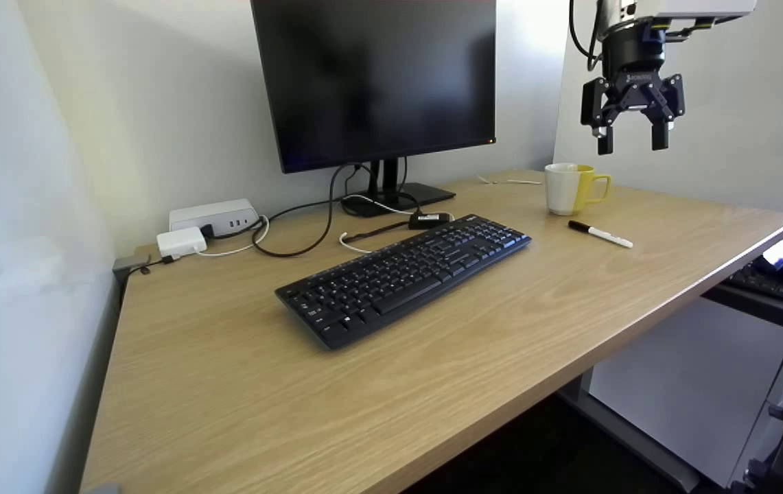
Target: Put the black pen inside the yellow and white mug
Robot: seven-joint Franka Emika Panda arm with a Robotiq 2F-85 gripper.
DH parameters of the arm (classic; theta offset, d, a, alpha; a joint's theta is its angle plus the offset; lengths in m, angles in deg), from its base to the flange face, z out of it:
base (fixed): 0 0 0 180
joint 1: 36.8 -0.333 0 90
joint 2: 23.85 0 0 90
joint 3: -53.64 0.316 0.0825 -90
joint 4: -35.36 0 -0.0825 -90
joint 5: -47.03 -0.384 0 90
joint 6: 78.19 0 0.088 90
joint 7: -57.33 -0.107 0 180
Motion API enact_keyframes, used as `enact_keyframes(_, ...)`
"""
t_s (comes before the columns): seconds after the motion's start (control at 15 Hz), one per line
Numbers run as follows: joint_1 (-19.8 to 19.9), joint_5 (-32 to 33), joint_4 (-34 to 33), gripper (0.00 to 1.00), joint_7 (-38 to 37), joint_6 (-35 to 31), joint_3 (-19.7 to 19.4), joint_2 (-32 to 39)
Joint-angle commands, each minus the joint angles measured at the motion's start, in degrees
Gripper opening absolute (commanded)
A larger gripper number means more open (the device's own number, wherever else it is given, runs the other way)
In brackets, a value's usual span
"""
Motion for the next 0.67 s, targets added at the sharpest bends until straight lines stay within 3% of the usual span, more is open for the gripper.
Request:
enact_keyframes(0.0,0.13,0.0,-0.18,1.0,0.0,0.14,0.13,0.01)
enact_keyframes(0.47,0.13,-0.03,-0.23,1.0,0.0,0.15,0.13,0.01)
enact_keyframes(0.6,0.14,-0.05,0.26,1.0,1.07,-2.78,0.2,1.0)
